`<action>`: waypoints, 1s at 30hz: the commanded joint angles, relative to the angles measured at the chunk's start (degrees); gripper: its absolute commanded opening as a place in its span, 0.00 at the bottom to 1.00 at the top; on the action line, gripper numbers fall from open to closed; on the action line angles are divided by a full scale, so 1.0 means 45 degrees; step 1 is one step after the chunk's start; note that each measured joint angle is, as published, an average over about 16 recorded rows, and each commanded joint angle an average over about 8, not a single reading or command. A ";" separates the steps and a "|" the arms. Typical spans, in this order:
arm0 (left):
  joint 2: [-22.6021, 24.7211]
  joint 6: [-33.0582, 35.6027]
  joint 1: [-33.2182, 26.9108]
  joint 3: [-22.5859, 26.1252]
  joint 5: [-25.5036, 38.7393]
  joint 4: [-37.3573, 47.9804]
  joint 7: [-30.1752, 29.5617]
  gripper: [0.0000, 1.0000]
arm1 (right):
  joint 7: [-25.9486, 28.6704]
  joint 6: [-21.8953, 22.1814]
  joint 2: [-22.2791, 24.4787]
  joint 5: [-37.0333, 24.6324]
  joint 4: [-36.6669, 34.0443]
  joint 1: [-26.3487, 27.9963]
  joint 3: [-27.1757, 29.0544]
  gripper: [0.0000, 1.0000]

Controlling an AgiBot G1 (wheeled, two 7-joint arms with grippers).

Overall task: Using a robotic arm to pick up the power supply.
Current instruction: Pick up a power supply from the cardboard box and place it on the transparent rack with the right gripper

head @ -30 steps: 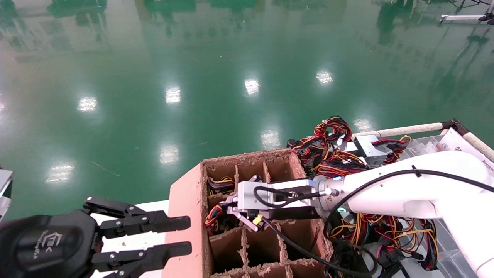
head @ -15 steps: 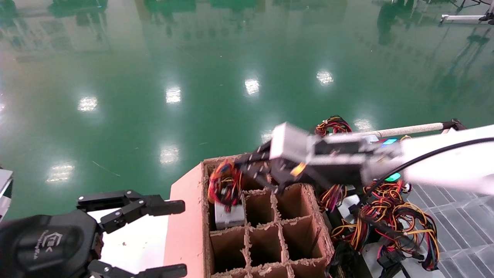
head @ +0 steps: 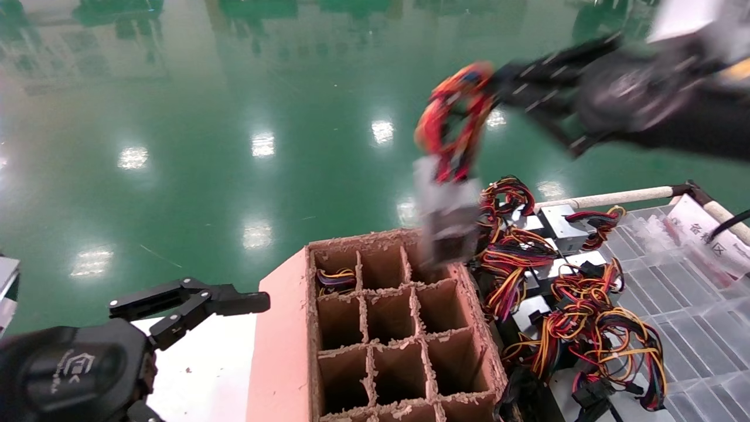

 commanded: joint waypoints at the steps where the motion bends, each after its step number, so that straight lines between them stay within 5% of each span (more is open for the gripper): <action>1: 0.0000 0.0000 0.0000 0.0000 0.0000 0.0000 0.0000 1.00 | -0.0019 -0.0168 0.0474 0.0114 -0.0216 0.0377 0.0219 0.00; 17: -0.0001 -0.0001 0.0000 0.0002 -0.0001 0.0000 0.0001 1.00 | -0.3067 -0.2134 0.3489 -0.1327 -0.5310 0.2296 0.0066 0.00; 30: -0.0001 -0.0001 -0.0001 0.0003 -0.0002 0.0000 0.0002 1.00 | -0.4829 -0.1790 0.4014 -0.1871 -0.8673 0.2256 -0.0280 0.00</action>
